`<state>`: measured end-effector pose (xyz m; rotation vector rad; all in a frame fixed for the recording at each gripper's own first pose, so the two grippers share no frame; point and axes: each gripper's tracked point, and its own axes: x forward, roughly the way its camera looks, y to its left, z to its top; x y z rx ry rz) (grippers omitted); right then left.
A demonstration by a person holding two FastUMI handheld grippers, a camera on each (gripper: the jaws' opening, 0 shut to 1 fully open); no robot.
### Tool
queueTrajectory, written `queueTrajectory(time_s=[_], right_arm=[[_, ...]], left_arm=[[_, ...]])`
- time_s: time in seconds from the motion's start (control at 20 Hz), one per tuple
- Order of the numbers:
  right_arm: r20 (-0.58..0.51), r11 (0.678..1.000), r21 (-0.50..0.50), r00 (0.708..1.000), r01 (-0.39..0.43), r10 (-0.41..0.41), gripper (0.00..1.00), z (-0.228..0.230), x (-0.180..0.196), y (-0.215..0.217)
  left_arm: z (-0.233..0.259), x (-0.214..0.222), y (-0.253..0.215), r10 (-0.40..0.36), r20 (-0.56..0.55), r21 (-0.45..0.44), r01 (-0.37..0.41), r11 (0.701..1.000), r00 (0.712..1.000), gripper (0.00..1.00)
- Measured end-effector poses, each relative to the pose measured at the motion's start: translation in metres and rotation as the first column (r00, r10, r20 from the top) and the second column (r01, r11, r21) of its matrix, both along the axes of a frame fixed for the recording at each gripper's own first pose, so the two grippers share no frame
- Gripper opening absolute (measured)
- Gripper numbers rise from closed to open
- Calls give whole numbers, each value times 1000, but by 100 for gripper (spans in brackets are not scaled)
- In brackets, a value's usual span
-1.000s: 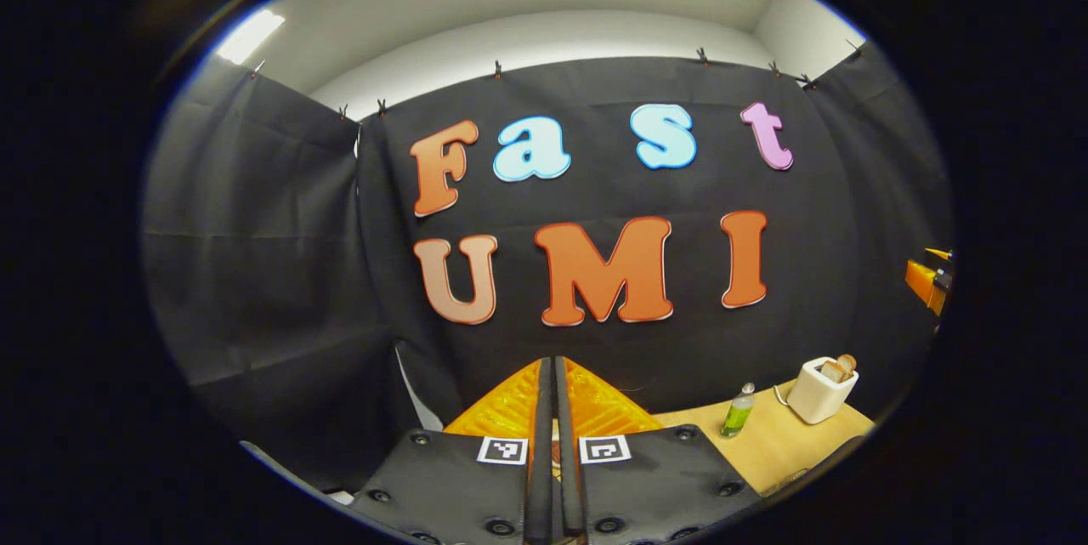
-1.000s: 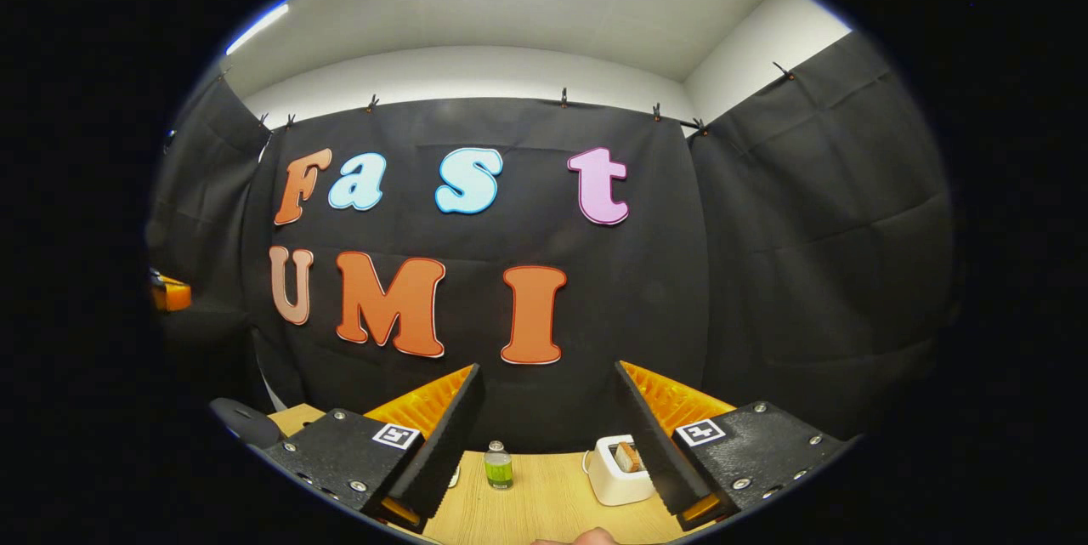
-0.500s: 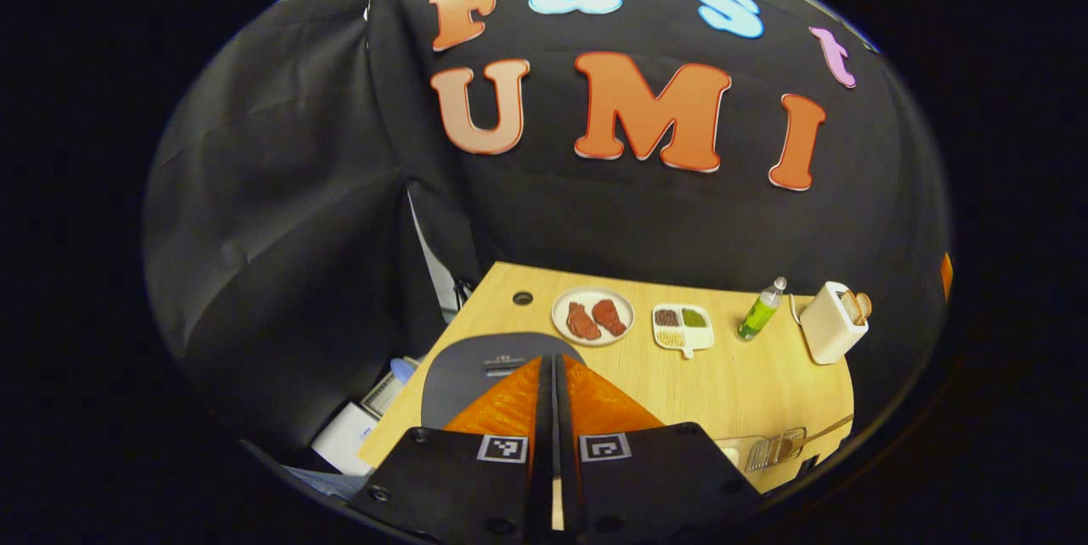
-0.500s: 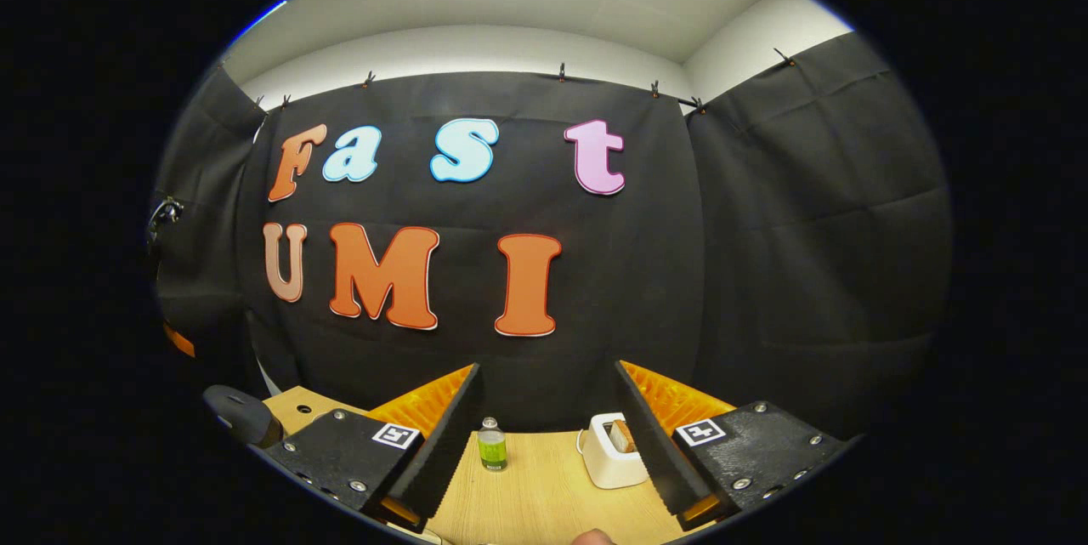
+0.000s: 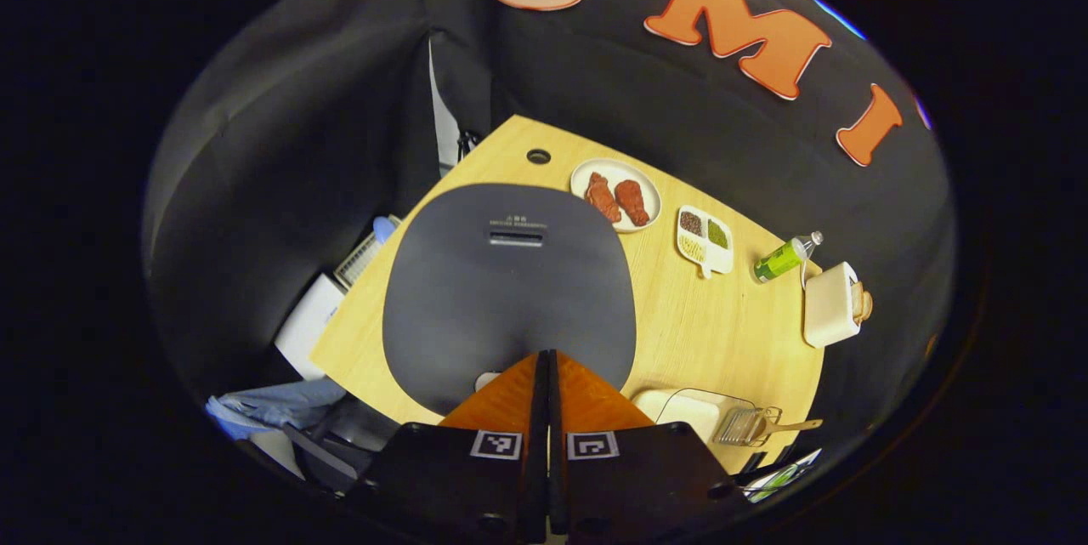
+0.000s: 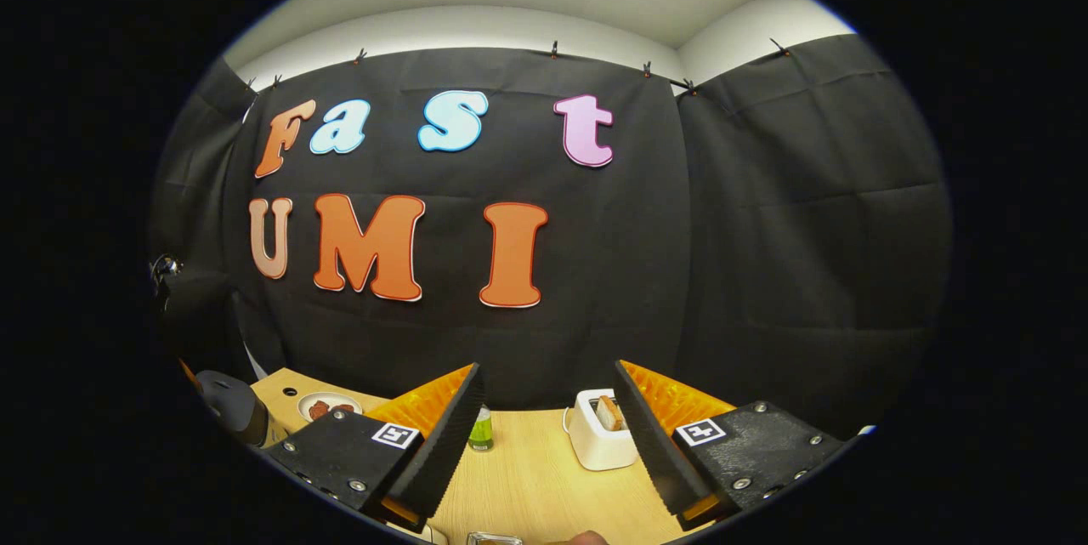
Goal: Close the left gripper, press the button to open the rice cooker; take a wooden spoon from the chopstick holder with the right hand, scoop a spoonful of rice and pour it into the rice cooker, then put the wooden spoon back into the chopstick holder.
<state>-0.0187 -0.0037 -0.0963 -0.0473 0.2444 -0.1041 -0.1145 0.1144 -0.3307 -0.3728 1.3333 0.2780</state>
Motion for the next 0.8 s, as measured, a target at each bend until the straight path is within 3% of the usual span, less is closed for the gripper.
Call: queueTrajectory(time_s=[0.35, 0.55, 0.8], right_arm=[[-63, 1000, -8, 998, 30, -31, 94, -22, -9, -7], [-97, 998, -58, 995, 31, -37, 94, -39, -12, -12], [-169, 999, -36, 985, 31, -36, 95, -67, -25, -17]], left_arm=[[-35, -24, 11, 64, -142, -59, -73, 996, 988, 6], [-34, -24, 15, 54, -119, -45, -60, 997, 991, 6], [-39, -23, 15, 39, -110, 4, -39, 999, 993, 7]])
